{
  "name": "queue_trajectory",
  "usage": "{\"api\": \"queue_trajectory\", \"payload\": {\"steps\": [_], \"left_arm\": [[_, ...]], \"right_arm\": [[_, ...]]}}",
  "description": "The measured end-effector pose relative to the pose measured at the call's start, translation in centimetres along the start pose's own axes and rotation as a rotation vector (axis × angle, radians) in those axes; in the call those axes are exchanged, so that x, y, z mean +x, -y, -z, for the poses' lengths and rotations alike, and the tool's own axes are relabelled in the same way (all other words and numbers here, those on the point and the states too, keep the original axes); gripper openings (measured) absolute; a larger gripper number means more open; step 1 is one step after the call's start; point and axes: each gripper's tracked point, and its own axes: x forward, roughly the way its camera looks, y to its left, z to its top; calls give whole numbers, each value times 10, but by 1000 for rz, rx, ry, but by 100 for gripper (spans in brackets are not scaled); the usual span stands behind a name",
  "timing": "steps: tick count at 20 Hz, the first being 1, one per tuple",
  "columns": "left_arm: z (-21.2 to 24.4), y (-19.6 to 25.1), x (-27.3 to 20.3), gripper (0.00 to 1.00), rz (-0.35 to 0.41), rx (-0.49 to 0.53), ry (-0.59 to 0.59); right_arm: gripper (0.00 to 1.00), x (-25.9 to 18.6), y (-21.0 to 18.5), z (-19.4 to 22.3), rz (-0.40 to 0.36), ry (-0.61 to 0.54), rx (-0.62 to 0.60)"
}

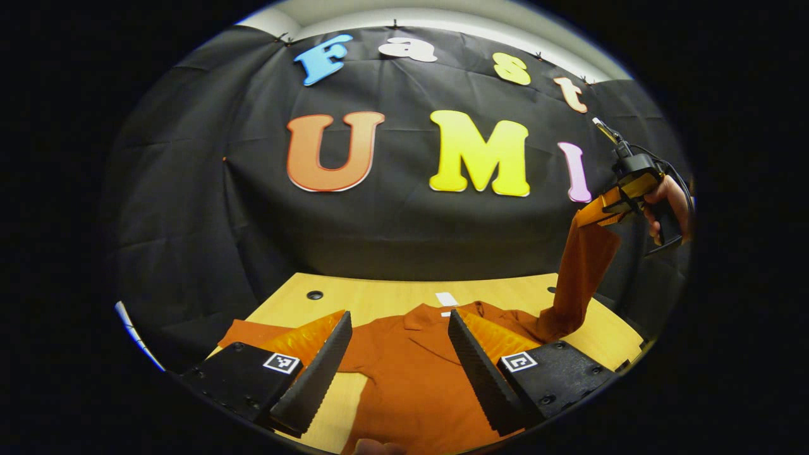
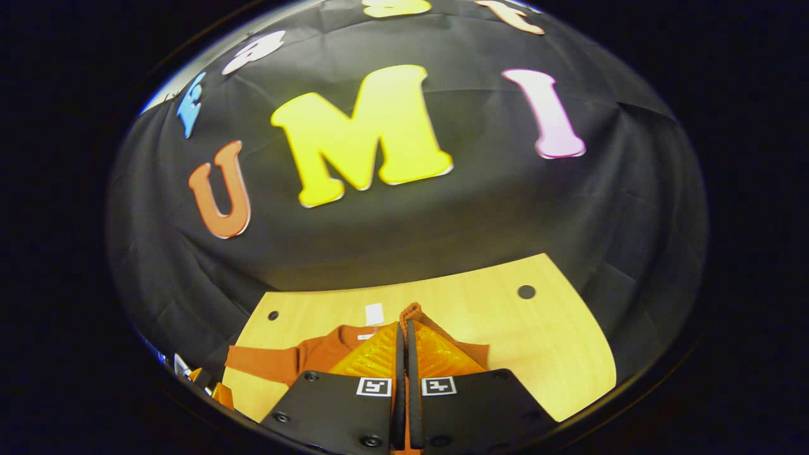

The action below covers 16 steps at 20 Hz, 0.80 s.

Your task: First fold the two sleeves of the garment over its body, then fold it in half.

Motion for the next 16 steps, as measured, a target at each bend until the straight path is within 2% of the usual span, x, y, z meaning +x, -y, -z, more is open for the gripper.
{"api": "queue_trajectory", "payload": {"steps": [4,7,11,13,16], "left_arm": [[8,-45,-18,99,-71,-22,-1],[13,-67,-27,99,-92,-42,-3],[21,-103,-39,99,-146,-54,-16],[30,-114,-43,99,-157,-108,-40],[44,-130,-42,97,-188,-136,-82]], "right_arm": [[2,41,-78,35,-65,-60,-47],[2,79,-122,82,-94,-140,-67],[3,141,-157,151,-97,-259,-113],[3,166,-171,180,-90,-313,-114],[3,204,-192,212,-81,-343,-115]]}}
